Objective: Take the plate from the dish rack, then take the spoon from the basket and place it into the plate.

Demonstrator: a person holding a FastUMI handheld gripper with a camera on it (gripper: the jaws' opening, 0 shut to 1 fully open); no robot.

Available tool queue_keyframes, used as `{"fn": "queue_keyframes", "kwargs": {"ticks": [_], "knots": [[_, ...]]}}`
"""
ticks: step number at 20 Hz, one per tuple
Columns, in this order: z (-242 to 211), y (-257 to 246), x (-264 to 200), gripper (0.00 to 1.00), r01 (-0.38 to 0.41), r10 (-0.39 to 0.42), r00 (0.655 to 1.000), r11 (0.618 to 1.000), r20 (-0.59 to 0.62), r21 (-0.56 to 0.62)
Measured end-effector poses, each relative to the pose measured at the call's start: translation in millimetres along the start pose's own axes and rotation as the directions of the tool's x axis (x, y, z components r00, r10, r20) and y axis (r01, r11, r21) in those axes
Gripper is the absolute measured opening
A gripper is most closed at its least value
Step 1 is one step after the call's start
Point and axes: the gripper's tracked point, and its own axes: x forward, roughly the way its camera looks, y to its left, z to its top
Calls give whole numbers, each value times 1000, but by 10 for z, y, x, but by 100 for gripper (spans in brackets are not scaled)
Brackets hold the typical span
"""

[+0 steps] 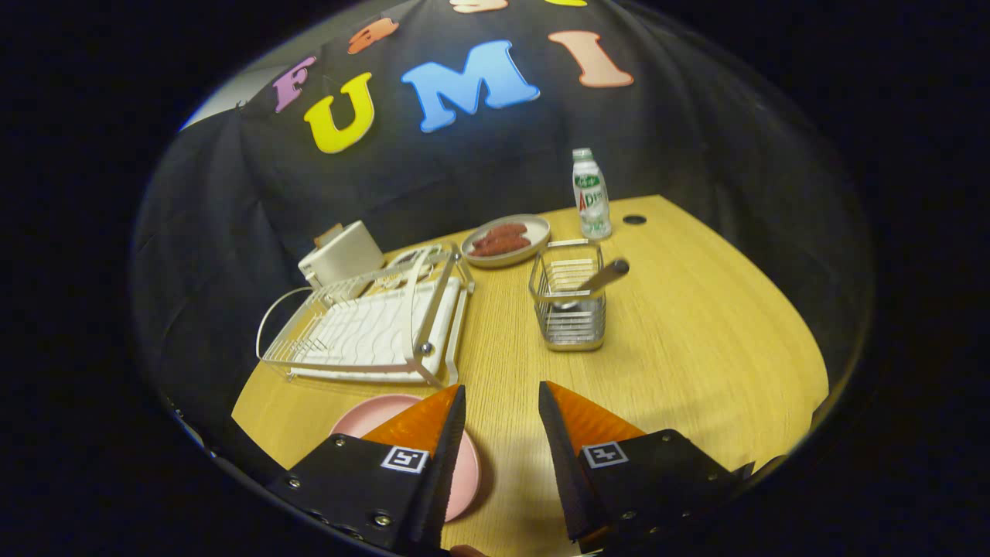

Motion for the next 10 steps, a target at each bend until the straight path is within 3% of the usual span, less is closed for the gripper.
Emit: {"fn": "queue_keyframes", "kwargs": {"ticks": [3, 10], "knots": [[436, -171, -131, 58, 52, -39, 981, 997, 191, -64], [765, -530, -135, 58, 130, -98, 949, 988, 299, -88]]}}
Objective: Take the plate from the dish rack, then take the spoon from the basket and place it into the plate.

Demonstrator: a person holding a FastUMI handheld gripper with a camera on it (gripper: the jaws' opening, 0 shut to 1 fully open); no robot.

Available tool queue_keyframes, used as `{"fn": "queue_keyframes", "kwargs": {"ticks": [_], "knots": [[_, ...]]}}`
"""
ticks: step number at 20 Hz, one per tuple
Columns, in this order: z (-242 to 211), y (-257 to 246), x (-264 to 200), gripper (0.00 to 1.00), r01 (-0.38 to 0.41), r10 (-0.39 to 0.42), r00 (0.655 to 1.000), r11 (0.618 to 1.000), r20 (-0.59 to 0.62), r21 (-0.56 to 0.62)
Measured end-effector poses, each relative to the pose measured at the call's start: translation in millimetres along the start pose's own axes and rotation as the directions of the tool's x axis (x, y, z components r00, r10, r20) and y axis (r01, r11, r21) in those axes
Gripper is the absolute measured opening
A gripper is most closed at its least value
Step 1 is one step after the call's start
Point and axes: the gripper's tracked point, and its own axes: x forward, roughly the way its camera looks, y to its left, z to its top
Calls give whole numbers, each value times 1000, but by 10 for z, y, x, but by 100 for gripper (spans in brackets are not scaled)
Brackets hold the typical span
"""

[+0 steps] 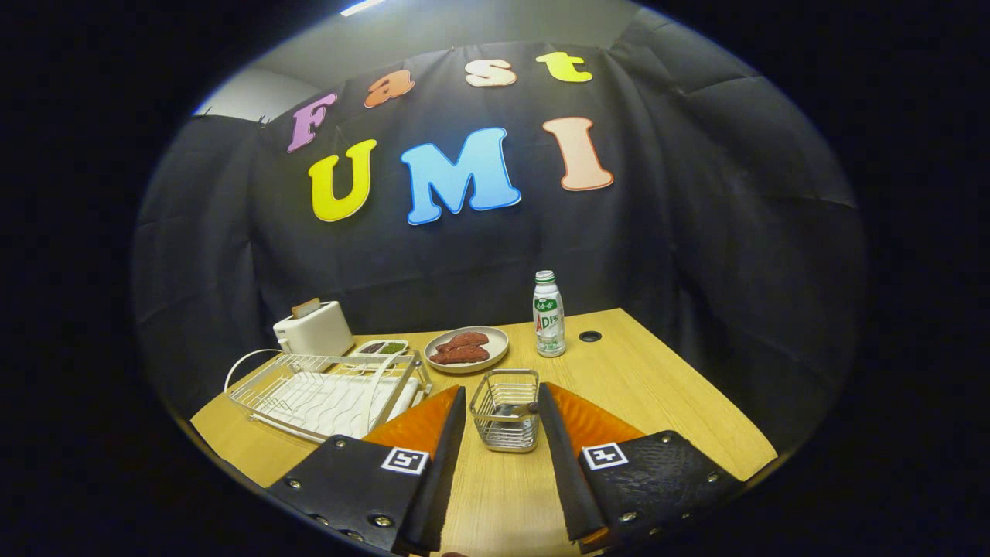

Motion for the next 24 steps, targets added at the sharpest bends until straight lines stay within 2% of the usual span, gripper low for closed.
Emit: {"fn": "queue_keyframes", "kwargs": {"ticks": [4, 10, 14, 16, 18, 19, 20, 22, 23, 24], "knots": [[109, -115, 133, 58, -6, 8, 998, 999, 70, -32], [-62, -137, 453, 58, -49, 57, 993, 995, 106, -83], [-245, -131, 693, 58, -60, 66, 992, 997, 109, -54], [-366, -147, 821, 54, -58, 63, 994, 997, 91, -55], [-342, -89, 891, 54, -75, 79, 992, 996, 94, -49], [-337, -139, 920, 52, -54, 59, 993, 997, 100, -58], [-351, -176, 961, 30, -30, 37, 994, 997, 101, -67], [-353, -128, 981, 19, -42, 47, 994, 998, 94, -50], [-377, -110, 969, 18, -45, 49, 995, 998, 83, -45], [-356, -91, 1006, 12, -49, 52, 995, 998, 80, -41]]}}
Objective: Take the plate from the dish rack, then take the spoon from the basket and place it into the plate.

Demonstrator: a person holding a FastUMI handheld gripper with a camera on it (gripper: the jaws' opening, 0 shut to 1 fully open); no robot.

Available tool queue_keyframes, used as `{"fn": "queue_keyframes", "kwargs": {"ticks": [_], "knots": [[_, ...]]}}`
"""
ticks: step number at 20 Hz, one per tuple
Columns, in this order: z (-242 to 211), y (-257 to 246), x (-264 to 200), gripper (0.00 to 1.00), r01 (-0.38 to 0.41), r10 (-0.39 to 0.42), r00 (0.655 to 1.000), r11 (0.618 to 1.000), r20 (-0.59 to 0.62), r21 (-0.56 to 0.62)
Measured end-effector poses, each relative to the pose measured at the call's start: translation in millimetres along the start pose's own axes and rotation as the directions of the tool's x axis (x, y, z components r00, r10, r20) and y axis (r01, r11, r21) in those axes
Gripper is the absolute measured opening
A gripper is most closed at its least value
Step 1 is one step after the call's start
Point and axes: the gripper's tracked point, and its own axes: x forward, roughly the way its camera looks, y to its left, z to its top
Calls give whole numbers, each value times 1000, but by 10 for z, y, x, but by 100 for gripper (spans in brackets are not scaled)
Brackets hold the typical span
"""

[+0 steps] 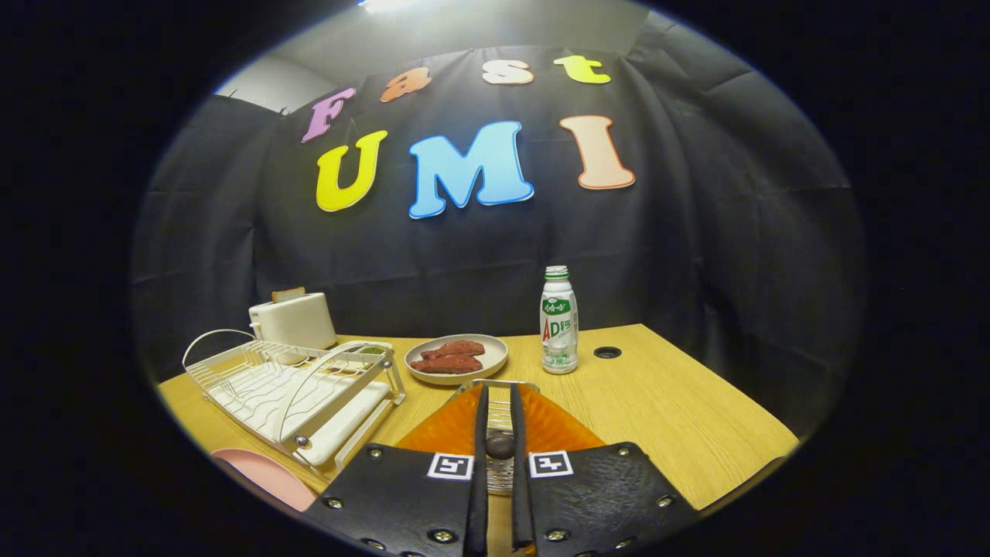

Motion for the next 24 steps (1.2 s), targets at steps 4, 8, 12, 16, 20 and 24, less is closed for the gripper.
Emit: {"fn": "queue_keyframes", "kwargs": {"ticks": [4, 8, 12, 16, 20, 24], "knots": [[24, 57, -31, 12, 3, -6, 999, 998, -53, -57], [133, 98, 4, 6, 10, -15, 997, 998, -78, -59], [141, 72, 2, 7, 14, -20, 994, 998, -105, -62], [181, 18, -10, 6, 35, -42, 993, 997, -114, -62], [291, 14, -30, 6, 42, -49, 993, 997, -109, -65], [540, 41, -76, 6, 55, -60, 993, 997, -105, -52]]}}
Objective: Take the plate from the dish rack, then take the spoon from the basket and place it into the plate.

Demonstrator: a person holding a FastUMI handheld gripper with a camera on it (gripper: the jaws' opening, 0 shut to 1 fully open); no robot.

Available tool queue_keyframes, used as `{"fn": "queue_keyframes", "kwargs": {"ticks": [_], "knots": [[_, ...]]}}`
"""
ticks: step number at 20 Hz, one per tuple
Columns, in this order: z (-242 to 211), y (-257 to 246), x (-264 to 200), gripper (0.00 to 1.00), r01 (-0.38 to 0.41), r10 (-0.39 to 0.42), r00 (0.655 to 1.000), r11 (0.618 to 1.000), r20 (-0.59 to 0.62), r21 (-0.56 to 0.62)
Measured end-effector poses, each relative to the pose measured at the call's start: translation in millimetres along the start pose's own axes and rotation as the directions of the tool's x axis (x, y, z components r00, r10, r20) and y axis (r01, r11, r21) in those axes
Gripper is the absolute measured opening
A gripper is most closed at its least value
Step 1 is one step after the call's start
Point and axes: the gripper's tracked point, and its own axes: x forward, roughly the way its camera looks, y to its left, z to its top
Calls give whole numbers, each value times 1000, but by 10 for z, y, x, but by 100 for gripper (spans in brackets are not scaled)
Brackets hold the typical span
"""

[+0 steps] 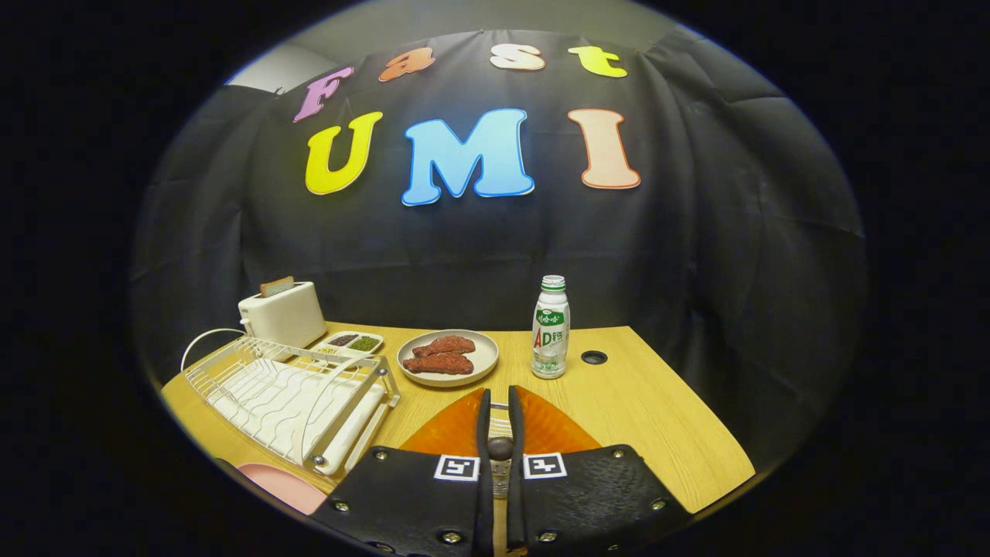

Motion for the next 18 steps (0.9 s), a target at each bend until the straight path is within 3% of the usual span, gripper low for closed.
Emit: {"fn": "queue_keyframes", "kwargs": {"ticks": [12, 18], "knots": [[831, 415, -990, 6, -26, 31, 993, 998, 110, -52], [768, 967, -1466, 6, -140, 144, 985, 989, 95, -50]]}}
